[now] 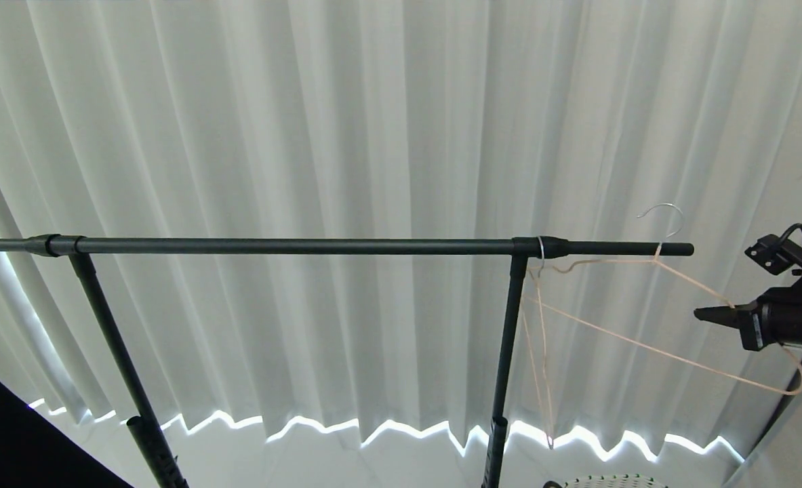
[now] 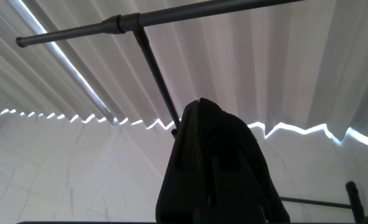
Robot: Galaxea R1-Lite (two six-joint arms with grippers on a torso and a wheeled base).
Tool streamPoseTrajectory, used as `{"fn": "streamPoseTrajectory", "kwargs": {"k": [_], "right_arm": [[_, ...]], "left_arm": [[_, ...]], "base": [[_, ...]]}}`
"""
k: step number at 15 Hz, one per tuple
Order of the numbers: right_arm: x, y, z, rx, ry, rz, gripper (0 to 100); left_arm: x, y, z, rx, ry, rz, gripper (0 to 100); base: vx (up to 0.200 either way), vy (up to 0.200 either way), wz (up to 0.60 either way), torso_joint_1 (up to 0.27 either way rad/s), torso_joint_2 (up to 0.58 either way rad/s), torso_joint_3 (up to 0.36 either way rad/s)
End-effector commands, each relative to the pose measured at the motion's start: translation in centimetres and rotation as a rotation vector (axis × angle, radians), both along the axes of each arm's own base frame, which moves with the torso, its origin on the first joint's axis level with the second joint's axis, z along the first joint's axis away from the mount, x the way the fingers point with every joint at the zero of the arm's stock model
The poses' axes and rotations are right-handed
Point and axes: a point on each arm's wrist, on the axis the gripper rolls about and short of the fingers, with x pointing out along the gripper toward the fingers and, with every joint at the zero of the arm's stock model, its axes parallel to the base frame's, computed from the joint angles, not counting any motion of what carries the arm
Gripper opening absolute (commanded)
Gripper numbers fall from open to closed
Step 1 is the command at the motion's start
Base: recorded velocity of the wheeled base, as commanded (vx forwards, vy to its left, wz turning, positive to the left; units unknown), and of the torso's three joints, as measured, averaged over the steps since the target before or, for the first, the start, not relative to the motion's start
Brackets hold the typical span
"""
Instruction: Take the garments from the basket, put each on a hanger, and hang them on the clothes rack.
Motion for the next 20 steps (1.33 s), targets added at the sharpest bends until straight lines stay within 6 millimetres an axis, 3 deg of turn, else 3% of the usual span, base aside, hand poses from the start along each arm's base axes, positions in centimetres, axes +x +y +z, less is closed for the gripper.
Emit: {"fn": "streamPoseTrajectory", "kwargs": {"k": [1,6,14,18,20], "right_arm": [[-0.9,-0.4,1.0,-0.022,-0.028,-0.040,0],[-2.1,-2.6,2.0,-0.062,-0.056,-0.153,0],[-4.5,-3.1,2.8,-0.158,-0.050,-0.324,0],[-7.8,-2.4,2.8,-0.229,-0.028,-0.453,0],[-10.5,-1.5,2.7,-0.277,-0.016,-0.556,0]], "left_arm": [[0.0,0.0,0.1,0.000,-0.003,0.000,0],[0.0,0.0,0.0,0.000,-0.002,-0.001,0],[0.1,0.0,0.1,-0.002,0.001,-0.002,0],[0.2,0.0,-0.3,-0.006,0.014,-0.002,0],[0.2,0.0,-1.1,-0.007,0.042,-0.001,0]], "base": [[0.000,0.000,0.00,0.000,0.00,0.000],[0.000,0.000,0.00,0.000,0.00,0.000],[0.000,0.000,0.00,0.000,0.00,0.000],[0.000,0.000,0.00,0.000,0.00,0.000],[0.000,0.000,0.00,0.000,0.00,0.000]]}}
